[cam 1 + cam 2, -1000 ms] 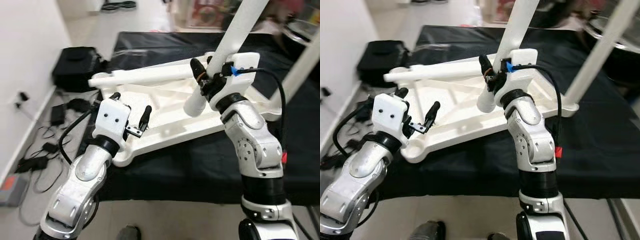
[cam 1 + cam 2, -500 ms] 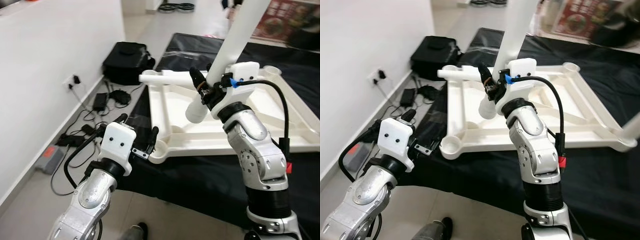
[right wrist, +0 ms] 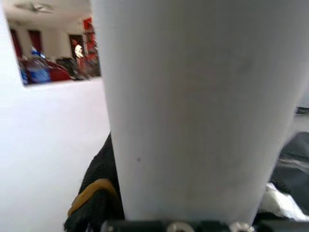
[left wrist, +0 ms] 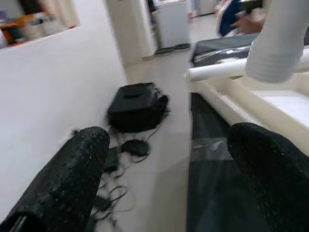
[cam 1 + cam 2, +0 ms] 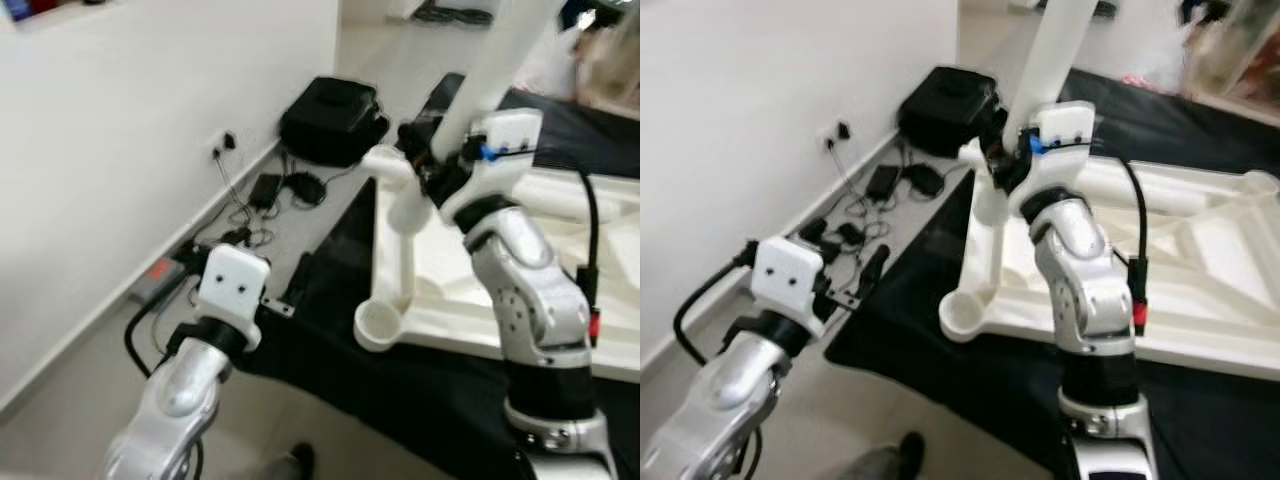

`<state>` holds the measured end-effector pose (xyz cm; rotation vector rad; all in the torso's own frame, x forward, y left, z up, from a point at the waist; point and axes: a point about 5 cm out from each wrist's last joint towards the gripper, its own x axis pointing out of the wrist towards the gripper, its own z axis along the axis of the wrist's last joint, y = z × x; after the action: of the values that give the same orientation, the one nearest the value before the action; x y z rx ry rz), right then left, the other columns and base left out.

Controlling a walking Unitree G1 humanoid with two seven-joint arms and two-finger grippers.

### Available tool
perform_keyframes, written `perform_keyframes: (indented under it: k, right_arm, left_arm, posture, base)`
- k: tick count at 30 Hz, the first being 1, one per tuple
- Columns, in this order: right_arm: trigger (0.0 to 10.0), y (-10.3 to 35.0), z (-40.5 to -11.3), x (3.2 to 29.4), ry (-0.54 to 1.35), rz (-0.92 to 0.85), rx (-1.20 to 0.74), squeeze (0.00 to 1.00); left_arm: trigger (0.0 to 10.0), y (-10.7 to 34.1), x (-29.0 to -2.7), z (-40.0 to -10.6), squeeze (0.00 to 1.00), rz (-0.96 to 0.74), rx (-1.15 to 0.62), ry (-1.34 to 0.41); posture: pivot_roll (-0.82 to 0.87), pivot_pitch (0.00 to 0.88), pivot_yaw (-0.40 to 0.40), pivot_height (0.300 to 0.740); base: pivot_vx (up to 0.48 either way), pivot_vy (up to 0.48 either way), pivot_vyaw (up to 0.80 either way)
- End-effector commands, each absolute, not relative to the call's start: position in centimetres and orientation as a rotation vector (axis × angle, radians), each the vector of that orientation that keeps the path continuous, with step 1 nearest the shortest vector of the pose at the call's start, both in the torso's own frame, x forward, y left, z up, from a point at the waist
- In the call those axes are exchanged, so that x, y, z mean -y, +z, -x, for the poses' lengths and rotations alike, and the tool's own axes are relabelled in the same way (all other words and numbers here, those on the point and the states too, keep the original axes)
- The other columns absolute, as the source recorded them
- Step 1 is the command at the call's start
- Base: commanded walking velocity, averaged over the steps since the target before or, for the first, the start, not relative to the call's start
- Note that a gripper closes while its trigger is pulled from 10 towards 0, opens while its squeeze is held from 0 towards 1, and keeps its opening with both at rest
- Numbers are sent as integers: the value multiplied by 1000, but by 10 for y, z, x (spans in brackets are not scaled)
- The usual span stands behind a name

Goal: Building children table

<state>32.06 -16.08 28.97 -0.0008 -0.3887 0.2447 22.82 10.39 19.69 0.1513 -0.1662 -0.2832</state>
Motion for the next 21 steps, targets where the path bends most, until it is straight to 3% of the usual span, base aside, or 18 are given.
perform_keyframes:
  k: [1,3,14,17,21]
  right_arm:
    - [10000,286,-322,164,237,-26,377,0]
    - [10000,286,-322,164,237,-26,377,0]
    - [10000,279,-324,169,224,-64,352,0]
    - [10000,278,-327,176,213,-78,341,0]
    - [10000,276,-331,179,291,-79,312,0]
  left_arm:
    - [10000,194,-104,-227,0,-166,151,-280]
    - [10000,194,-104,-227,0,-166,151,-280]
    - [10000,188,-105,-226,0,-163,119,-285]
    - [10000,186,-105,-226,0,-152,115,-284]
    - [10000,182,-105,-226,0,-146,102,-285]
  posture:
    - [132,153,-46,740]
    - [132,153,-46,740]
    - [134,159,-40,740]
    - [133,160,-42,740]
    - [132,157,-40,740]
  base:
    - [0,0,650]
    - [0,0,650]
    - [0,0,0]
    - [0,0,-800]
    - [0,0,0]
